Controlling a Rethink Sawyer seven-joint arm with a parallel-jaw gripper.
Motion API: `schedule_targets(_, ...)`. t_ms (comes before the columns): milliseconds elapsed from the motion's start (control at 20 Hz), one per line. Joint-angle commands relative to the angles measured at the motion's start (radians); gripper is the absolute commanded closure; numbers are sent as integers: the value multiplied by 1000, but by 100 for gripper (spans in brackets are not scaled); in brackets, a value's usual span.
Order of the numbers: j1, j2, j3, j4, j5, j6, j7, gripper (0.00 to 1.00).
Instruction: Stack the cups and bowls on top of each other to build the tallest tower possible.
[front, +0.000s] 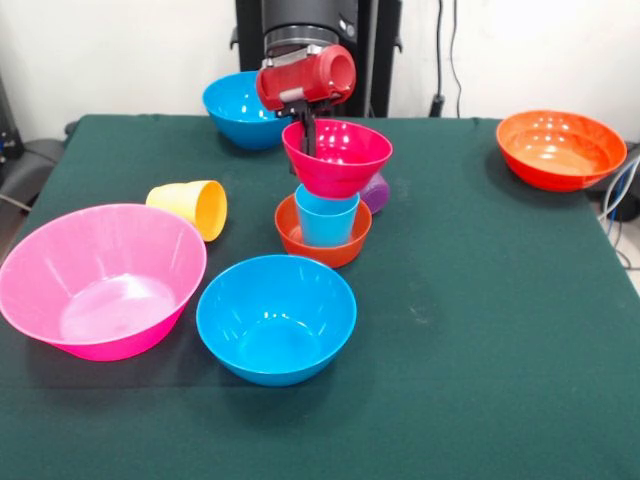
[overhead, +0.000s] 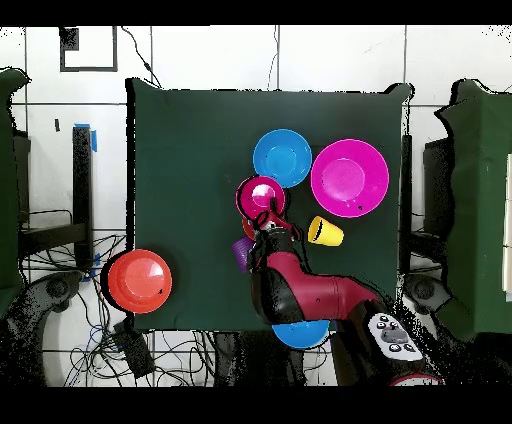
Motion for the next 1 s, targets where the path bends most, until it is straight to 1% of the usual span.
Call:
schedule_targets(50,0,91,57,-59,-25,81,69,100)
schedule_targets(700,8,93,52,-57,-19,75,67,100)
schedule_targets(1000,-8,89,67,-57,-32,97,67,100)
